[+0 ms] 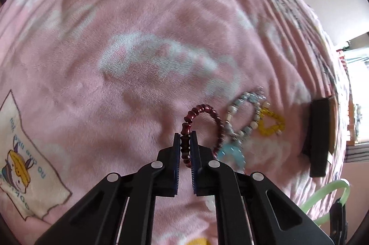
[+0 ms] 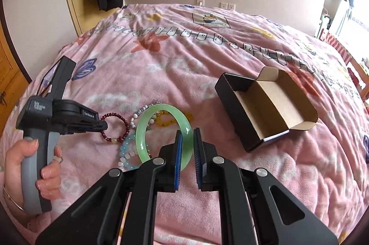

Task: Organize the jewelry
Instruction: 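Carry the red bracelet and jade bangle with both tools over the open box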

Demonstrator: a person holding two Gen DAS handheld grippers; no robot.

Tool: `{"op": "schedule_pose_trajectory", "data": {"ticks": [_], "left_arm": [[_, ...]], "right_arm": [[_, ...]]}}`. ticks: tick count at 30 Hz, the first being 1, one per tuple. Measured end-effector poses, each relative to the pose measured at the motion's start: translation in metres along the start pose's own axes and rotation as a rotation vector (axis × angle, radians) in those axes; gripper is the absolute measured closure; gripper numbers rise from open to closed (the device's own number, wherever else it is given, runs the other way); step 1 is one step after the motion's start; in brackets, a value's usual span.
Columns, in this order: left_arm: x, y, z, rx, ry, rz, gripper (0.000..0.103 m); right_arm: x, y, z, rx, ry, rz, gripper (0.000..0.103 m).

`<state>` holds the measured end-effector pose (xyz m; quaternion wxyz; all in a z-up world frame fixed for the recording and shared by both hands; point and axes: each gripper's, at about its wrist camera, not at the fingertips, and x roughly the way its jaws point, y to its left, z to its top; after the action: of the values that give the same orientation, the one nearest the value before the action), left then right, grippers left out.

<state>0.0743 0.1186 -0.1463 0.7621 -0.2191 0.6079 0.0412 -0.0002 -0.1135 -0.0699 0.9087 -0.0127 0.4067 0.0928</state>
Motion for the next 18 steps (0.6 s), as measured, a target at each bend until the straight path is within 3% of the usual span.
{"op": "schedule_pose_trajectory", "data": {"ticks": [8, 18], "left_arm": [[-0.045, -0.027, -0.026, 0.095, -0.122, 0.019, 0.094], [-0.085, -0.109, -0.045, 0.280, -0.216, 0.022, 0.094]], "right_arm": [[-0.030, -0.020, 0.000, 0.055, -0.032, 0.001, 0.092], [-0.054, -0.061, -0.003, 0.148, -0.063, -0.015, 0.092]]}}
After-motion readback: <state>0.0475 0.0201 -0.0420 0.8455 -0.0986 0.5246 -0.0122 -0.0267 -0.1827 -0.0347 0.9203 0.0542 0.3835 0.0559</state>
